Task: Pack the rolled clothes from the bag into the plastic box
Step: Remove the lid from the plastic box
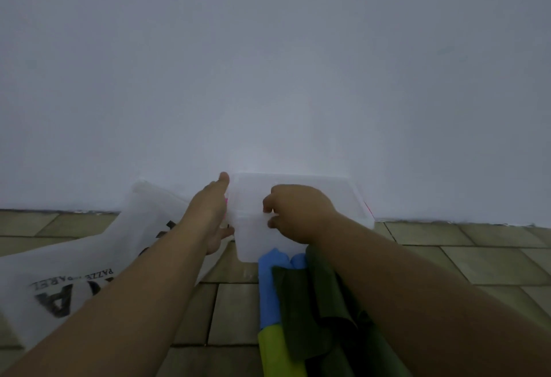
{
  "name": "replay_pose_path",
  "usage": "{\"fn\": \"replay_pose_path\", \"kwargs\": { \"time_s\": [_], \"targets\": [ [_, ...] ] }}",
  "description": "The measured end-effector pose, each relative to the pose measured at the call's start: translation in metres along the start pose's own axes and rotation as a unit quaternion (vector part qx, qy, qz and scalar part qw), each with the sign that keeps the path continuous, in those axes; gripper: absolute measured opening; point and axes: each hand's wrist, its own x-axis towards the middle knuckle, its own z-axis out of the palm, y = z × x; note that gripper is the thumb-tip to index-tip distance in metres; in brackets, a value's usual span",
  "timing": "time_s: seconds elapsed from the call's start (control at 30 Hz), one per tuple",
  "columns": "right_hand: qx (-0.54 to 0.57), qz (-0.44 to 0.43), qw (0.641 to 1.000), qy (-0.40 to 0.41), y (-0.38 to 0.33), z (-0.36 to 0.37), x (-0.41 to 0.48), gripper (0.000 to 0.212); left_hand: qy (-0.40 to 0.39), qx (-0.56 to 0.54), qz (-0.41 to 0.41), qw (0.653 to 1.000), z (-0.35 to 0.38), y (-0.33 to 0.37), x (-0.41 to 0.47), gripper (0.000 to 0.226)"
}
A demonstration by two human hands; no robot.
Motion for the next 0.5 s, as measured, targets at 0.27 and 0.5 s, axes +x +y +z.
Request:
{"fn": "replay_pose_path", "kwargs": {
  "time_s": [0.27, 0.5],
  "targets": [
    [0.120, 0.083, 0.986, 0.075, 0.055, -0.109, -0.031, 0.019, 0.004, 0.248, 0.081, 0.965, 0.004, -0.034, 0.012, 0.070],
    [0.075, 0.284, 0.952, -0.088, 0.162, -0.111, -0.121, 0.019, -0.010, 0.282, 0.058, 0.958, 0.007, -0.034, 0.019, 0.073]
  ]
}}
